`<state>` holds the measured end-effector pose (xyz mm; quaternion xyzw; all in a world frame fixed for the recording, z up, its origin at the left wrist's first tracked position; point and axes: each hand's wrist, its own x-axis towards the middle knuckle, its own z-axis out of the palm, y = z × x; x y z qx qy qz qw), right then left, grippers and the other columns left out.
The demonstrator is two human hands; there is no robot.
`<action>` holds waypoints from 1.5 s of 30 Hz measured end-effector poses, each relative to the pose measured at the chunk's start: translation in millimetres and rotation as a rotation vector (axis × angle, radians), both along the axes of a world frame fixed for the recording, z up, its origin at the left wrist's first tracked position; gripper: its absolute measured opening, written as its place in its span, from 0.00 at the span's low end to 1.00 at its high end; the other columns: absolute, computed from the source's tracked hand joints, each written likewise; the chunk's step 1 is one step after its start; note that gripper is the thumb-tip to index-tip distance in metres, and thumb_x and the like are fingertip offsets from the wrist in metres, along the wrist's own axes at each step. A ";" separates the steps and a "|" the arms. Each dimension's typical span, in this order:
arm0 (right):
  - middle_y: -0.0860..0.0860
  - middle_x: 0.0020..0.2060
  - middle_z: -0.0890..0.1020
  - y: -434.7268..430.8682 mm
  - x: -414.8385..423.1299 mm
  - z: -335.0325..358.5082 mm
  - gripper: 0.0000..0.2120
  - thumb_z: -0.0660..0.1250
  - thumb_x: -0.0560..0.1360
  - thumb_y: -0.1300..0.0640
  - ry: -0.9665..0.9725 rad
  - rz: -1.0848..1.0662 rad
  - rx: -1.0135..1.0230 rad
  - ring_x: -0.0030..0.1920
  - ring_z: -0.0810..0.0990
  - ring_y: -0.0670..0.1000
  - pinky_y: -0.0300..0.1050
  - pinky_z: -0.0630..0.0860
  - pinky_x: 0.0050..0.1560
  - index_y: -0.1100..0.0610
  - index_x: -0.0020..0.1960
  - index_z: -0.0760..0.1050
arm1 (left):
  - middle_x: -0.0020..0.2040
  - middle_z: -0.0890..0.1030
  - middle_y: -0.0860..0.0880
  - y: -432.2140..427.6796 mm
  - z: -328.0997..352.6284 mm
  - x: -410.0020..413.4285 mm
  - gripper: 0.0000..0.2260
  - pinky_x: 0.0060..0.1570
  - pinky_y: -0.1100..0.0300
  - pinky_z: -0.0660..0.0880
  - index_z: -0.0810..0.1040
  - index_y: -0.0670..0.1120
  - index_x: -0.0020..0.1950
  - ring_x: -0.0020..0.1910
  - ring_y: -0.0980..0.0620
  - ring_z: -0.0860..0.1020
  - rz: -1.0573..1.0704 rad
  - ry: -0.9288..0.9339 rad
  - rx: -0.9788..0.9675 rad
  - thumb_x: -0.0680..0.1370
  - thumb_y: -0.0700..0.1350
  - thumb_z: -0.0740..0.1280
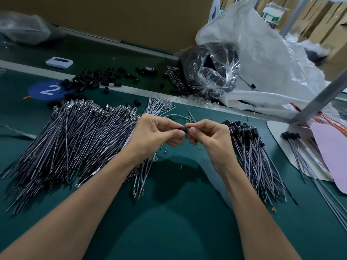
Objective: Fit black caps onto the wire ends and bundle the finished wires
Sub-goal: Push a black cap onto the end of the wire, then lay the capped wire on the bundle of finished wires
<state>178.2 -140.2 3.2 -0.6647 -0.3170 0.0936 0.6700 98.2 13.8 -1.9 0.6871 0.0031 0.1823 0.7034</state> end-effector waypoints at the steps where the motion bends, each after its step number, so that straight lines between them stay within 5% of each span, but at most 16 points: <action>1: 0.50 0.30 0.83 0.8 0.0 -0.2 0.07 0.68 0.73 0.71 0.008 0.002 0.007 0.30 0.78 0.46 0.36 0.75 0.34 0.61 0.44 0.81 | 0.36 0.85 0.44 -0.2 -0.2 -0.1 0.06 0.37 0.60 0.82 0.84 0.43 0.45 0.34 0.49 0.85 -0.001 -0.001 -0.009 0.70 0.34 0.74; 11: 0.49 0.32 0.83 4.7 -2.9 -3.3 0.09 0.68 0.73 0.72 -0.026 0.022 0.019 0.30 0.78 0.45 0.37 0.75 0.35 0.60 0.44 0.81 | 0.36 0.85 0.43 -2.5 -1.9 -0.9 0.05 0.35 0.61 0.81 0.84 0.43 0.45 0.34 0.48 0.85 0.008 0.010 -0.074 0.70 0.35 0.73; 16: 0.50 0.36 0.83 8.0 -6.1 4.1 0.03 0.67 0.76 0.63 -0.057 -0.045 0.046 0.34 0.78 0.47 0.40 0.75 0.38 0.60 0.45 0.79 | 0.39 0.85 0.41 -2.2 6.5 -2.3 0.10 0.37 0.59 0.81 0.85 0.46 0.47 0.37 0.46 0.85 -0.082 0.013 -0.191 0.69 0.48 0.72; 20: 0.54 0.42 0.85 -21.5 0.6 23.3 0.09 0.65 0.76 0.54 0.122 -0.007 0.263 0.38 0.82 0.50 0.41 0.80 0.42 0.57 0.45 0.81 | 0.40 0.85 0.42 4.1 10.2 -4.8 0.21 0.38 0.58 0.81 0.83 0.45 0.52 0.37 0.45 0.85 0.019 0.015 -0.206 0.73 0.61 0.63; 24: 0.49 0.40 0.85 -83.2 12.2 48.2 0.09 0.66 0.75 0.52 0.191 -0.024 0.452 0.40 0.83 0.45 0.37 0.80 0.42 0.54 0.43 0.84 | 0.36 0.85 0.43 5.7 9.8 -4.3 0.22 0.35 0.60 0.80 0.83 0.46 0.47 0.34 0.46 0.84 0.172 -0.043 -0.265 0.76 0.61 0.60; 27: 0.47 0.36 0.84 -131.6 28.0 66.4 0.09 0.71 0.71 0.47 0.087 -0.350 0.272 0.36 0.81 0.44 0.36 0.78 0.37 0.52 0.40 0.85 | 0.34 0.84 0.43 6.7 9.7 -3.5 0.21 0.35 0.59 0.80 0.84 0.46 0.45 0.33 0.46 0.83 0.245 -0.062 -0.262 0.77 0.60 0.60; 30: 0.49 0.31 0.84 -157.9 47.2 64.3 0.12 0.74 0.69 0.44 -0.148 -0.636 -0.178 0.29 0.79 0.45 0.34 0.76 0.30 0.53 0.42 0.84 | 0.34 0.84 0.43 7.5 10.0 -3.5 0.21 0.35 0.59 0.80 0.84 0.44 0.45 0.32 0.45 0.83 0.281 -0.056 -0.260 0.77 0.60 0.60; 34: 0.52 0.35 0.84 -152.8 66.5 38.2 0.13 0.71 0.74 0.50 -0.184 -0.723 -0.596 0.29 0.80 0.46 0.34 0.78 0.34 0.61 0.47 0.82 | 0.34 0.84 0.43 7.0 10.7 -3.4 0.21 0.35 0.59 0.80 0.84 0.45 0.44 0.32 0.46 0.83 0.293 -0.052 -0.259 0.78 0.59 0.60; 37: 0.57 0.38 0.84 -140.8 68.8 23.1 0.12 0.66 0.79 0.54 -0.176 -0.708 -0.697 0.34 0.82 0.52 0.46 0.79 0.41 0.63 0.50 0.81 | 0.34 0.84 0.43 7.1 10.8 -3.0 0.21 0.36 0.58 0.80 0.84 0.45 0.43 0.32 0.45 0.83 0.303 -0.052 -0.275 0.79 0.58 0.59; 45: 0.58 0.46 0.85 -103.6 43.1 34.5 0.08 0.66 0.78 0.63 -0.442 -0.867 -0.768 0.38 0.78 0.52 0.41 0.72 0.45 0.62 0.54 0.82 | 0.33 0.83 0.45 12.3 10.0 -1.1 0.19 0.36 0.60 0.79 0.83 0.44 0.43 0.32 0.47 0.82 0.488 -0.110 -0.292 0.82 0.55 0.60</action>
